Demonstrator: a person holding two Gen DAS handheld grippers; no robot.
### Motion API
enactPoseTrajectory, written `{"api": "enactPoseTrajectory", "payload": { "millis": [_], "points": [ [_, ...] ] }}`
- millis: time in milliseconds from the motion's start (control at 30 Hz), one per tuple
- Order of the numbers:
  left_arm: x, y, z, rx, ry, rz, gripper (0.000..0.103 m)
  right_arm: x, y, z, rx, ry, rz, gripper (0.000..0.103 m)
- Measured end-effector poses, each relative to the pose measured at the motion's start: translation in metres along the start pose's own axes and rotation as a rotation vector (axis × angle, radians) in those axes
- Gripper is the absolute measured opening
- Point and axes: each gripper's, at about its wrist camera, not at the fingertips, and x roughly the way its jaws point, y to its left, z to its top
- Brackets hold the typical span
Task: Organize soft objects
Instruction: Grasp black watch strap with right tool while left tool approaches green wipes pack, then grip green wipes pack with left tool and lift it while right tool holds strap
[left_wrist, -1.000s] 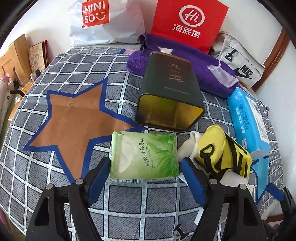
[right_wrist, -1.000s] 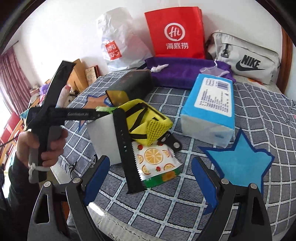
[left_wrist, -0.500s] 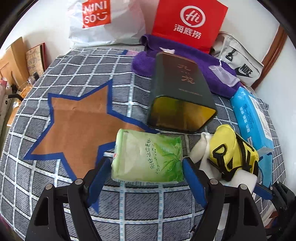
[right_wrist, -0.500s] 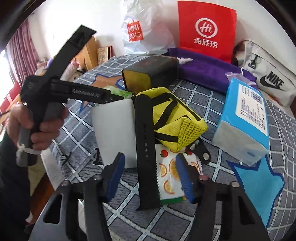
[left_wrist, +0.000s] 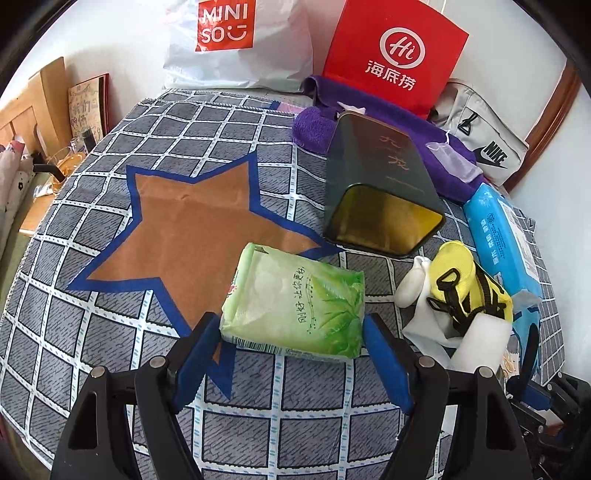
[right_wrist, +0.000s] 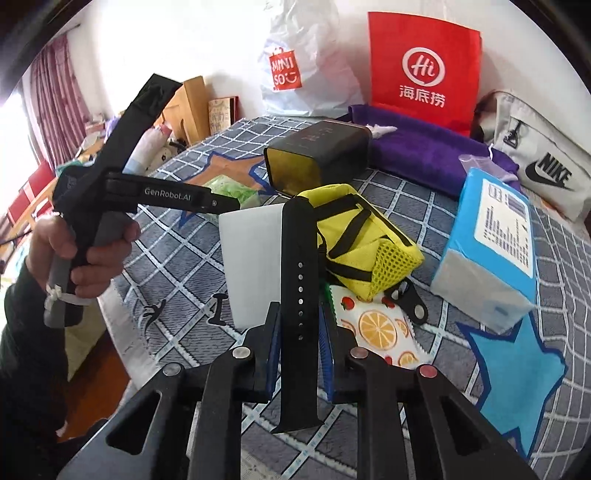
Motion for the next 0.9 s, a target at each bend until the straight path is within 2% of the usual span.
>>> {"api": "enactPoseTrajectory", "payload": {
  "millis": [200,300,333,500,633,700,800,867,900],
  "points": [
    [-0.008,-0.003,-0.006,0.000,-0.016,0.003,0.072,-0.019,-0.005,-0.005,0.031,-0.034,-0.013,0.019],
    [-0.010,-0.003,-0.010,-0.006,-0.017,0.008,0.061,-0.029,-0.010,-0.011,0.053,-0.051,-0.032,0.019],
    [-0.011,-0.003,-0.011,-0.009,-0.017,0.007,0.060,-0.033,-0.013,-0.013,0.062,-0.057,-0.040,0.019],
    [-0.012,-0.004,-0.015,-0.025,-0.004,-0.001,0.061,-0.049,-0.031,-0.027,0.114,-0.067,-0.091,0.019],
    [-0.004,-0.011,-0.016,-0.005,0.032,0.012,0.080,-0.061,-0.052,-0.039,0.167,-0.077,-0.133,0.019],
    [0.005,-0.019,-0.018,0.022,0.059,0.047,0.080,-0.065,-0.062,-0.044,0.190,-0.080,-0.155,0.019],
    [0.008,-0.028,-0.020,0.055,0.028,0.109,0.080,-0.068,-0.076,-0.051,0.221,-0.077,-0.186,0.019],
    [0.007,-0.029,-0.021,0.049,0.010,0.113,0.079,-0.066,-0.082,-0.054,0.236,-0.063,-0.202,0.019],
    [0.007,-0.029,-0.020,0.043,0.007,0.113,0.073,-0.064,-0.085,-0.056,0.247,-0.055,-0.207,0.019]
  ]
}}
